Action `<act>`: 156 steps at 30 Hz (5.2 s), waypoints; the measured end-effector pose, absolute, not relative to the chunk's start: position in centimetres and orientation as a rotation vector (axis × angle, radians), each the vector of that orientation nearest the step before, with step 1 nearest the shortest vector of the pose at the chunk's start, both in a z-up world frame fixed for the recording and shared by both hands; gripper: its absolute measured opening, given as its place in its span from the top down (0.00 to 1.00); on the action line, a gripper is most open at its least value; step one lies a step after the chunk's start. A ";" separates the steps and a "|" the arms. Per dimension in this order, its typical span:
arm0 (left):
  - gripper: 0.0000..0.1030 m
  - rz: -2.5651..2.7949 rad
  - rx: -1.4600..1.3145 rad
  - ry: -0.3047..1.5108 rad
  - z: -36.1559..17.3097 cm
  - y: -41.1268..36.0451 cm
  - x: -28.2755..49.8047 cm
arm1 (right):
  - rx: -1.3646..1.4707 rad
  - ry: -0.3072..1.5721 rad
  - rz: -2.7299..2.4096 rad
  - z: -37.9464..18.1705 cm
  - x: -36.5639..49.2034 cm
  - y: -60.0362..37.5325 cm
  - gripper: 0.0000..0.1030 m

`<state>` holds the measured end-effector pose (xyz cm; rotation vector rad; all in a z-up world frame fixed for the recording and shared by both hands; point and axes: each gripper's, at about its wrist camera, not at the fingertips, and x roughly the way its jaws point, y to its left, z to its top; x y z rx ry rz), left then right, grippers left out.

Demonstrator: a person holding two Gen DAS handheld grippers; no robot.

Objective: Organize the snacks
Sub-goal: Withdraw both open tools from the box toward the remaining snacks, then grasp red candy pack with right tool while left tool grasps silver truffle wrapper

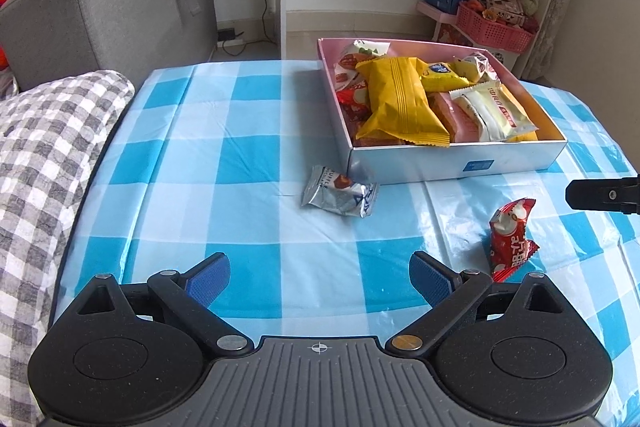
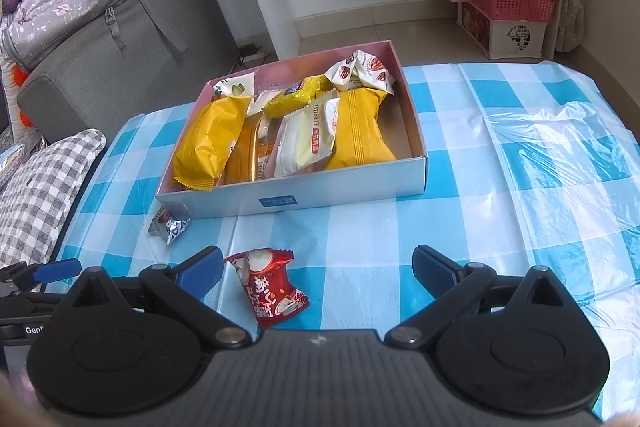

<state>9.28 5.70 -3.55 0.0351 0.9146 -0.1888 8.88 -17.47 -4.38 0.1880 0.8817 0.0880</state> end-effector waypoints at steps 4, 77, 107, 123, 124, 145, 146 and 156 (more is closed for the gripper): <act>0.05 -0.188 0.028 0.918 -3.6 5.8 9.3 | 0.196 0.885 0.102 -4.3 8.8 -17.3 0.02; 0.90 -0.268 -0.007 0.844 -6.6 6.9 11.9 | 0.095 0.924 0.242 -7.1 10.5 -13.9 0.75; 1.00 0.021 -0.087 0.845 -7.1 7.2 15.3 | 0.121 0.925 0.236 -7.1 10.9 -14.1 0.75; 0.28 -0.094 -0.021 0.759 -5.7 8.5 15.0 | 0.139 0.924 0.261 -6.9 11.3 -13.1 0.75; 0.28 -0.095 -0.008 0.759 -5.7 8.4 15.3 | 0.133 0.924 0.267 -6.9 11.4 -12.8 0.75; 0.64 -0.083 0.100 0.746 -8.2 7.9 17.1 | -0.117 0.912 0.354 -7.7 11.1 -7.6 0.75; 0.65 -0.083 0.103 0.741 -8.2 7.9 17.0 | -0.115 0.912 0.353 -7.7 11.1 -7.6 0.75; 0.67 -0.080 0.102 0.728 -7.1 8.1 16.1 | -0.083 0.898 0.347 -7.0 11.1 -8.2 0.75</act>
